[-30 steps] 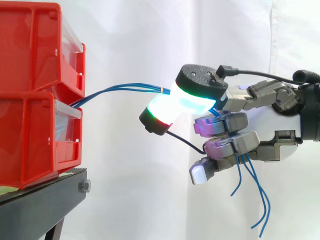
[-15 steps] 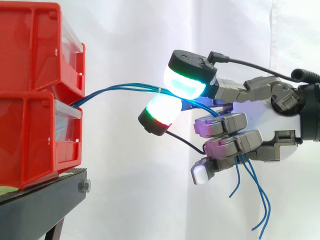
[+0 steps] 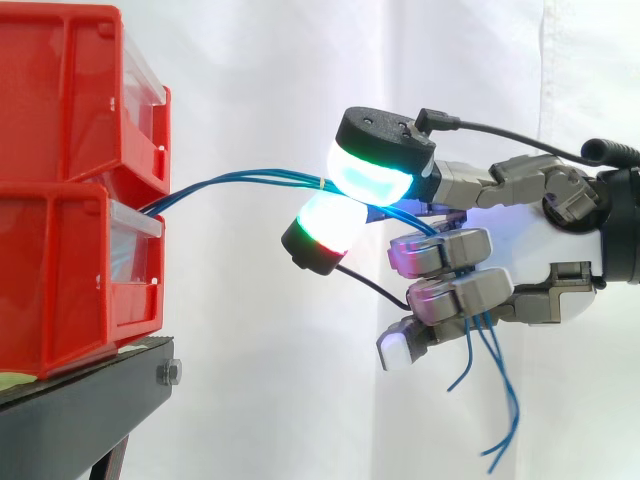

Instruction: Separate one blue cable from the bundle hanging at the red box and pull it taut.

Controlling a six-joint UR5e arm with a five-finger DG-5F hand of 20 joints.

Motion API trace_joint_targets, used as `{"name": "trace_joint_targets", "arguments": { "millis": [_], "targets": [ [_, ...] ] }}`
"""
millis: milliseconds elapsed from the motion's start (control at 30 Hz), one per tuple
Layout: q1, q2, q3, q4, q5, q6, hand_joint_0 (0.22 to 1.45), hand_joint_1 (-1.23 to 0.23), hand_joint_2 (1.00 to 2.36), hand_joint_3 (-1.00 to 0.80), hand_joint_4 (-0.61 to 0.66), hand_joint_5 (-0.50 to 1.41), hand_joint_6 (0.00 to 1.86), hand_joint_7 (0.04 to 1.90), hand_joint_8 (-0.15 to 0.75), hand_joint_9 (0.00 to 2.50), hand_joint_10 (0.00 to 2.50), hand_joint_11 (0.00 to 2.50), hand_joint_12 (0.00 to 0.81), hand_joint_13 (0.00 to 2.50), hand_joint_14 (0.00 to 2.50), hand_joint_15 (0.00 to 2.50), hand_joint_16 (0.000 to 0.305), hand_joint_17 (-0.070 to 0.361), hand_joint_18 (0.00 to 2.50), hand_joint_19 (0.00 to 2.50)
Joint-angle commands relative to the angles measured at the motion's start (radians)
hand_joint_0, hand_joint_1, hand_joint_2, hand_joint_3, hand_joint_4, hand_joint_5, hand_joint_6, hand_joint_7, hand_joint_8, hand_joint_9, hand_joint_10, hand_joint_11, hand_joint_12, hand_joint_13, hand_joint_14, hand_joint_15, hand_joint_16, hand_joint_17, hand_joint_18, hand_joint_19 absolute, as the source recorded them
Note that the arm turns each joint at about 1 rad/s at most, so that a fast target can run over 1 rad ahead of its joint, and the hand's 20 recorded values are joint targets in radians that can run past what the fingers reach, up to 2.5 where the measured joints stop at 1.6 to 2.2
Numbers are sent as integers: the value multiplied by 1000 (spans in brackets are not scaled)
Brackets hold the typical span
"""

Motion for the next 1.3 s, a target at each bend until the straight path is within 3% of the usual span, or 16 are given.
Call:
{"name": "trace_joint_targets", "arguments": {
  "millis": [0,67,300,533,567,700,867,1000,1100,1267],
  "targets": [
    [0,1,0,0,0,0,838,-907,1000,-500,-242,-221,898,1107,72,932,934,1674,278,1007,606,1595,42,94,647,682],
    [0,-1,0,0,0,0,818,-922,1000,-500,-249,-220,885,1111,75,912,848,1690,283,1007,388,1681,42,95,640,648],
    [1,-1,0,0,0,0,691,-968,1000,-500,-231,-225,863,1088,90,901,725,1716,287,1008,191,1736,43,96,619,648],
    [1,1,0,0,0,0,523,-969,1000,-500,-178,-231,850,1028,129,903,841,1616,312,1017,266,1660,46,105,631,682],
    [0,1,0,0,0,0,467,-919,1000,-500,-151,-232,848,992,152,897,950,1540,340,1019,364,1578,51,114,649,687],
    [1,1,0,2,0,0,433,-830,1000,-500,-123,-231,844,944,182,920,1042,1458,368,1041,474,1492,54,122,675,702],
    [1,-1,0,2,0,0,488,-606,1000,-500,-143,-225,829,981,159,966,907,1568,333,1063,386,1549,51,114,652,734],
    [1,-1,0,2,0,0,601,-561,1000,-500,-178,-220,837,1052,118,1005,733,1719,300,1086,237,1668,45,101,623,758],
    [3,1,0,2,0,0,618,-599,1001,-494,-183,-220,848,1073,122,1008,736,1704,297,1088,233,1669,45,100,624,760],
    [1,-1,0,2,0,0,653,-707,1025,-211,-220,-218,908,1177,132,1018,874,1673,302,1109,240,1666,44,99,641,758]
  ]
}}
